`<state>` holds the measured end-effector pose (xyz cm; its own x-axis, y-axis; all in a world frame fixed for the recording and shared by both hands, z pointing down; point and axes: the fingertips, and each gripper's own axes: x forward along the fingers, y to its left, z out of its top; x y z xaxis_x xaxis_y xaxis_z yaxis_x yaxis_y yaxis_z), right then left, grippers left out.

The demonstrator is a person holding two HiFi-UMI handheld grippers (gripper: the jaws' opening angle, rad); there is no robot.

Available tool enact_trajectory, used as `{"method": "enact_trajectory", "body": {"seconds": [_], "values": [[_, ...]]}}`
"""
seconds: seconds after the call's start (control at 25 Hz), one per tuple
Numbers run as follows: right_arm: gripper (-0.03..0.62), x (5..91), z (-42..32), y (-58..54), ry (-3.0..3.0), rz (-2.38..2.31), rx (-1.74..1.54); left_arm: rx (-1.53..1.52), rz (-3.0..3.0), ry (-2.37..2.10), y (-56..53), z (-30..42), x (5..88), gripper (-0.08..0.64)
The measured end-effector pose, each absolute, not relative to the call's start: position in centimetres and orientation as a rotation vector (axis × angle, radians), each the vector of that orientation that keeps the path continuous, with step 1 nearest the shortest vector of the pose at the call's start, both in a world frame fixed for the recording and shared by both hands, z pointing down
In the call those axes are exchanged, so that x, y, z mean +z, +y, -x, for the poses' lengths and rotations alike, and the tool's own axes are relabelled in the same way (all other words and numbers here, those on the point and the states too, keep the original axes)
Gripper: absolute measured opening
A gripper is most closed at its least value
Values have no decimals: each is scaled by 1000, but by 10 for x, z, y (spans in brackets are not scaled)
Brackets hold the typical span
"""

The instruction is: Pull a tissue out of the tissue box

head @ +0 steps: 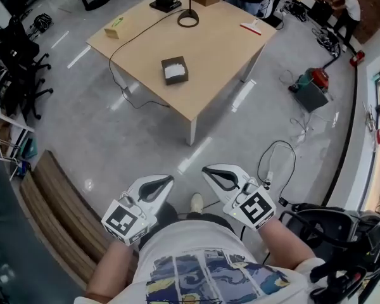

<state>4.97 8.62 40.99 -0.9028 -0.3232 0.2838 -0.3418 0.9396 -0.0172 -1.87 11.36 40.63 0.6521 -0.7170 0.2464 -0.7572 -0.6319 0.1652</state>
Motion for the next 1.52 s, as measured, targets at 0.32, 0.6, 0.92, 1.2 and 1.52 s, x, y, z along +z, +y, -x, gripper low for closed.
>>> {"method": "enact_trajectory", "body": {"seconds": [0.32, 0.6, 0.92, 1.2, 1.52], "values": [[3, 421, -26, 15, -2794, -577, 120, 258, -2604, -1181, 42, 52, 429, 15], [3, 419, 17, -54, -2746, -702, 146, 293, -2651, -1081, -36, 95, 439, 47], [3, 422, 70, -110, -2699, -814, 157, 349, -2714, -953, -105, 143, 454, 58], [3, 432, 72, -138, -2671, -811, 211, 444, -2701, -985, -158, 149, 480, 83], [3, 434, 46, -194, -2700, -723, 223, 696, -2653, -1102, -230, 130, 527, 150]]}}
